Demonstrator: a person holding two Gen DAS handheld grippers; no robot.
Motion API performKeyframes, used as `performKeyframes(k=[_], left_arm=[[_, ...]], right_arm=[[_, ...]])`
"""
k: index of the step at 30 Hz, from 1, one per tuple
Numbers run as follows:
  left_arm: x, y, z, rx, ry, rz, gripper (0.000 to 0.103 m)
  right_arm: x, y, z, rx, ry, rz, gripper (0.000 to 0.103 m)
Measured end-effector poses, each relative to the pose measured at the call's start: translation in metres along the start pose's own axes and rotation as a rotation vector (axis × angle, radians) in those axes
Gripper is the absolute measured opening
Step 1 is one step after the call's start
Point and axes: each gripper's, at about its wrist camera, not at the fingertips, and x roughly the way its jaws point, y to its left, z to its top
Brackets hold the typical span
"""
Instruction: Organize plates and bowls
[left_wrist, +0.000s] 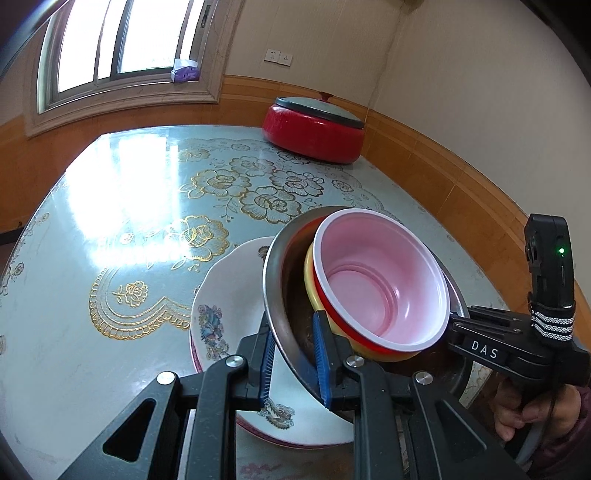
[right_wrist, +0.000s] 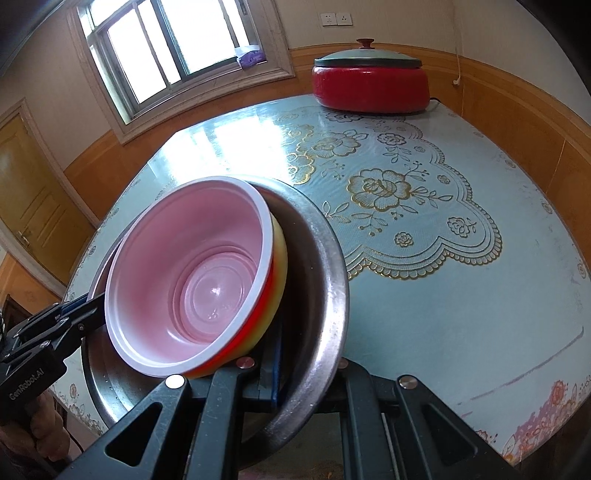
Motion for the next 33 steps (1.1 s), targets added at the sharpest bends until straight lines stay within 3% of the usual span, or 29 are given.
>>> performKeyframes(k=[7,17,26,33], left_arm=[[0.005,0.012,-0.004,0.008,0.021,-0.007,0.021],[0.015,0.022,0.017,0.033,0.065,-0.091,0.02],[0.027,0.041,0.007,-0.054,0.11,-0.019,0.017],[0.024,0.045,0.005,-0.1,0.092,0.022,0.016]], right_arm=[[-0.001,0.011,-0.003,0.01,-0.01,-0.031,0.008],[-0.007,0.015,0.017,0.031,0.0,-0.067,0.009],[0.019,0.023,0.012,-0.005,0.069,-0.013,0.011],[0.035,0.026,0.012,-0.076,0.113,0.027,0.013]])
